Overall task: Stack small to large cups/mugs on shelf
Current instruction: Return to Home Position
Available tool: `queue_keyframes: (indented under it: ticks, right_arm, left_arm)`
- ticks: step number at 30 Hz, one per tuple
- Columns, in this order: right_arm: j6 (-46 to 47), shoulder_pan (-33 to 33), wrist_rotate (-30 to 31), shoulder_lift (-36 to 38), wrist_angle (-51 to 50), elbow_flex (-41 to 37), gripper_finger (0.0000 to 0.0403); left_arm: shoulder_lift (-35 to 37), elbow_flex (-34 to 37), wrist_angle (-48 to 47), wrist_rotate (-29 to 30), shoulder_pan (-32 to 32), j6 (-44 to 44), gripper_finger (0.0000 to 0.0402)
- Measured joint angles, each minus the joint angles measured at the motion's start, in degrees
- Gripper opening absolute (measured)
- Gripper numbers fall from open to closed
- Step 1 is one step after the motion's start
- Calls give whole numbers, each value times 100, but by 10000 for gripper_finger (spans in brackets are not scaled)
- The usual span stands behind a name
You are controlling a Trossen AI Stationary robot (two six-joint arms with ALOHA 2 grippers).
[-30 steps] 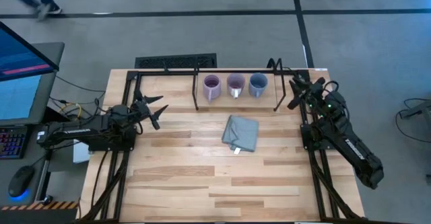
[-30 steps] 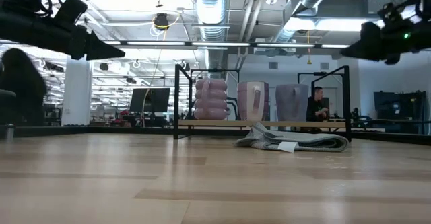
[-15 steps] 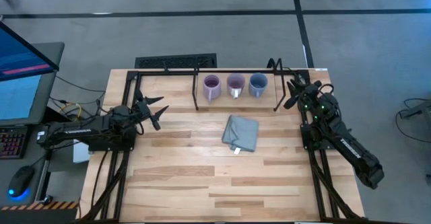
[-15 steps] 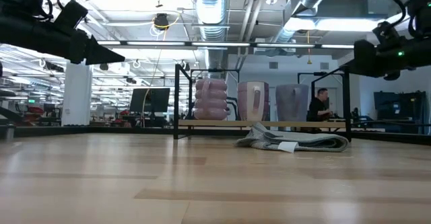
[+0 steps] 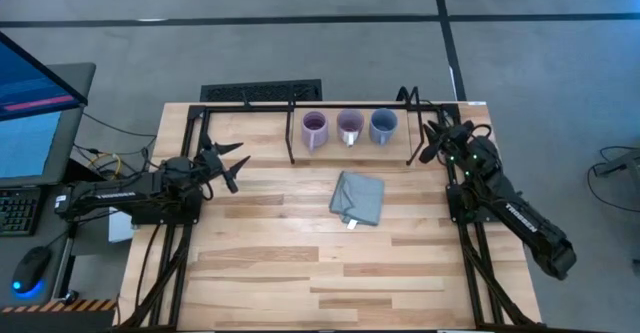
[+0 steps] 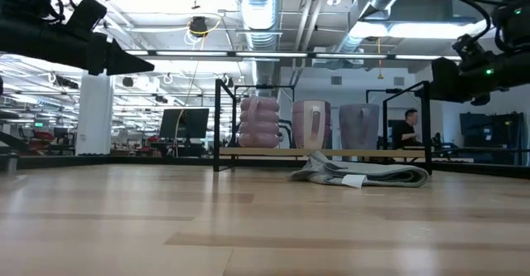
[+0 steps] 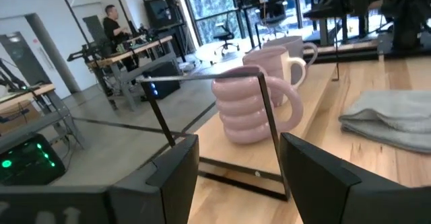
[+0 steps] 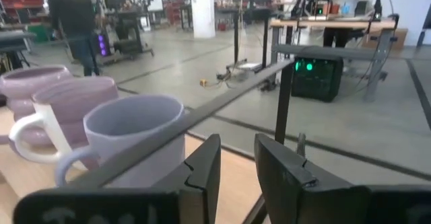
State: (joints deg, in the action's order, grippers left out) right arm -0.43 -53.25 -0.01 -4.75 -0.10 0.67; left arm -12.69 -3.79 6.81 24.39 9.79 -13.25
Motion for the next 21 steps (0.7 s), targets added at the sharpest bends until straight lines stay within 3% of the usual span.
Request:
queue_keyframes:
  ticks: [3, 11, 18, 21]
  right_arm:
    - [2, 0, -1, -211, -2, 0, 114]
    - [4, 0, 0, -685, -4, 0, 114]
    - [4, 0, 7, -721, 15, 0, 114]
    - [4, 0, 10, -720, 24, 0, 114]
  left_arm:
    - [0, 0, 72, 112, -1, -182, 199]
    - [50, 0, 154, 1099, 1, -300, 199]
    - [825, 0, -81, 802, 1, -239, 199]
    - [1281, 0, -157, 413, 3, -301, 199]
